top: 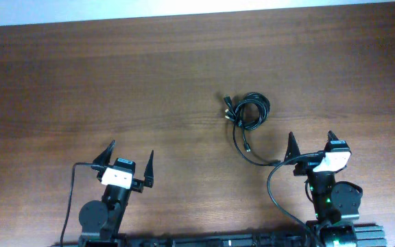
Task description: Untangle cables
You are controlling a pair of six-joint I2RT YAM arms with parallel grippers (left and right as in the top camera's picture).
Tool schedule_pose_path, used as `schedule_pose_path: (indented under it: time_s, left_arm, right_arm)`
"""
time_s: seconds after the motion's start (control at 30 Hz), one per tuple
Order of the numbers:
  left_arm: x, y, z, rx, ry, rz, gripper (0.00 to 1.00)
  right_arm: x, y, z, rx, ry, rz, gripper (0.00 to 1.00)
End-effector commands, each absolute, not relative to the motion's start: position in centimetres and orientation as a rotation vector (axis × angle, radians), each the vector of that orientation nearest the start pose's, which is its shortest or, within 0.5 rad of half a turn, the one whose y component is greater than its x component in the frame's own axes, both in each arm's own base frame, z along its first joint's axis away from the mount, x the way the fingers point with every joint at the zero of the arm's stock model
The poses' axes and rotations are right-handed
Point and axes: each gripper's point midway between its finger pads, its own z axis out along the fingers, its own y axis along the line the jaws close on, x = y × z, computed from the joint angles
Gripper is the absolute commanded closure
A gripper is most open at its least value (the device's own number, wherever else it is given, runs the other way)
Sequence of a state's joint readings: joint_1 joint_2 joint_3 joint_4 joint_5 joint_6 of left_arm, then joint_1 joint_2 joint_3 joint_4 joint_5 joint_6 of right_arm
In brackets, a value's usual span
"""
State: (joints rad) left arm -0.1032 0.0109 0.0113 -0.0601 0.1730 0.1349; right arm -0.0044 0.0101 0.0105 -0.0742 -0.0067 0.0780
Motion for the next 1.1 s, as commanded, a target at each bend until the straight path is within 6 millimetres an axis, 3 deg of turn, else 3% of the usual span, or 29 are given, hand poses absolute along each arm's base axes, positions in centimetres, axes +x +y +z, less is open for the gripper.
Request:
schedule_pose_path:
  time_s: [0.0, 0.4, 0.57, 0.67, 0.83, 0.97, 1.07]
  left_arm:
    - [23.9, -5.5, 16.0, 0.337, 1.599, -0.115, 0.01]
    - [23.7, -5.9, 17.6, 0.354, 1.551, -0.132, 0.01]
    - [24.1, -6.0, 17.5, 0.361, 1.687, -0.148, 0.01]
    - [25.5, -6.1, 17.9, 0.367, 1.792, -0.162, 0.01]
    - [29.4, -6.6, 18.9, 0.379, 2.020, -0.196, 0.01]
    - [32.5, -8.0, 18.0, 0.419, 2.262, -0.306, 0.01]
    - [33.9, -10.1, 19.8, 0.430, 2.326, -0.474, 0.01]
  right_arm:
    - [24.6, 0.1, 15.5, 0.056, 1.652, 0.065, 0.01]
    - [24.6, 0.2, 15.5, 0.110, 1.650, 0.127, 0.02]
    - [24.6, 0.2, 15.4, 0.112, 1.658, 0.123, 0.02]
    - [23.9, -0.5, 13.9, 0.144, 1.818, 0.073, 0.02]
    - [24.0, 0.2, 13.3, 0.137, 2.035, 0.102, 0.02]
    - [25.2, 0.7, 14.2, 0.142, 2.316, 0.127, 0.02]
    - [26.6, 0.5, 16.0, 0.167, 2.564, 0.100, 0.02]
